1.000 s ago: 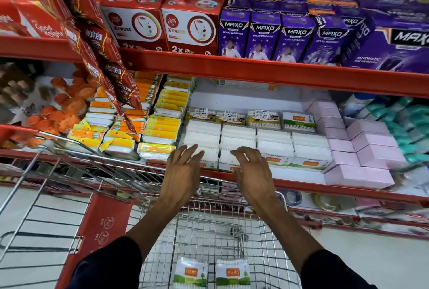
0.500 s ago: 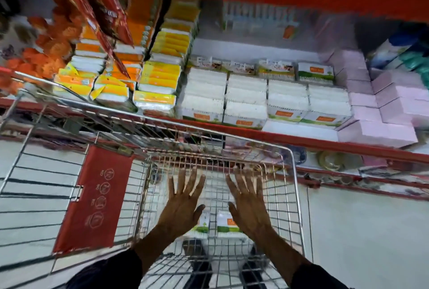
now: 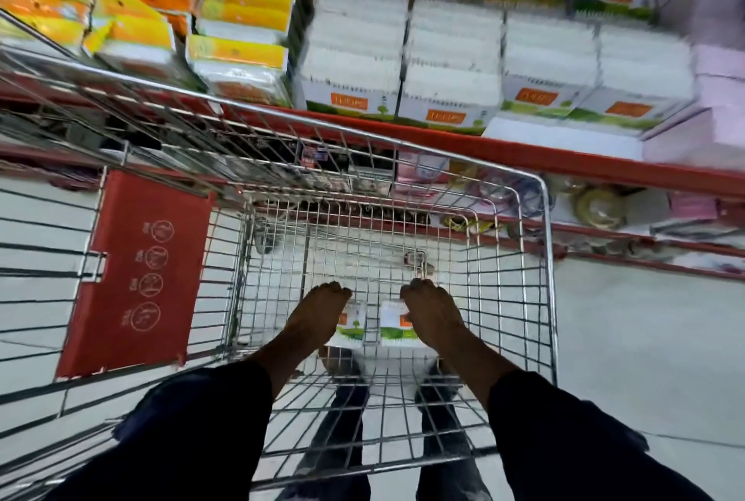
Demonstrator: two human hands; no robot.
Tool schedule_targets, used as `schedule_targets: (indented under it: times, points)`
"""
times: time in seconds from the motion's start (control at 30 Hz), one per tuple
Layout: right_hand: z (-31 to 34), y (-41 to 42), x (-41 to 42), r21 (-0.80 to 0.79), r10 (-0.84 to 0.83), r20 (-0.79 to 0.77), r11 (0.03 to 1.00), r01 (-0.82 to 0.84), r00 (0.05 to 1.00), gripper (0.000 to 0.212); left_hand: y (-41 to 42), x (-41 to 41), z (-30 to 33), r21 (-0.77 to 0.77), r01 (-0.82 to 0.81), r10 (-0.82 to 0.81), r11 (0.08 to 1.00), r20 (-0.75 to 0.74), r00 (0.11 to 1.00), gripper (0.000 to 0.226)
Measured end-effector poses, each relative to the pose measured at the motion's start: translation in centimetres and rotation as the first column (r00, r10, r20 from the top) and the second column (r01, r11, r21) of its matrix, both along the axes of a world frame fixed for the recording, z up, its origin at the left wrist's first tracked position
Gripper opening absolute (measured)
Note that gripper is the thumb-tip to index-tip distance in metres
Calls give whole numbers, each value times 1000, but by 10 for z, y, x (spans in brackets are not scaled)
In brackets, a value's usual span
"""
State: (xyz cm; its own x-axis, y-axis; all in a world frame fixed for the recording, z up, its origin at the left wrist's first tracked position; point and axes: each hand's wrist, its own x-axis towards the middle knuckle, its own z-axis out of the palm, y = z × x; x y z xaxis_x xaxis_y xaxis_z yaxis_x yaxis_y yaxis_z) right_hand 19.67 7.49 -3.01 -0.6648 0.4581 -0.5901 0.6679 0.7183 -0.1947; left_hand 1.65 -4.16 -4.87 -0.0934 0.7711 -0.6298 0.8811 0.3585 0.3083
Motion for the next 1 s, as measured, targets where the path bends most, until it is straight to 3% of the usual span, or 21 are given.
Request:
schedule_targets:
  times: [0.17, 0.33, 0.47, 0.73, 1.0]
  points:
    - [18, 4, 7, -77, -134, -60, 989, 129, 989, 22, -7, -8, 21, 149, -96, 84, 984, 86, 993, 26]
    - [49, 3, 12, -82, -245, -177, 969, 234, 953, 20, -6, -9, 56, 232, -113, 102, 966, 58, 993, 33]
    - [101, 18, 7, 65, -210, -266, 970, 235, 941, 22, 9, -9, 115, 375, -118, 140, 920, -32, 990, 38]
    - [229, 73, 13, 247, -201, -489, 901, 356, 849, 39, 49, -5, 240, 648, -79, 182, 757, -94, 979, 29]
    - [311, 126, 56, 308, -200, -636, 820, 483, 745, 36, 113, 32, 326, 792, 5, 97, 610, -81, 992, 29]
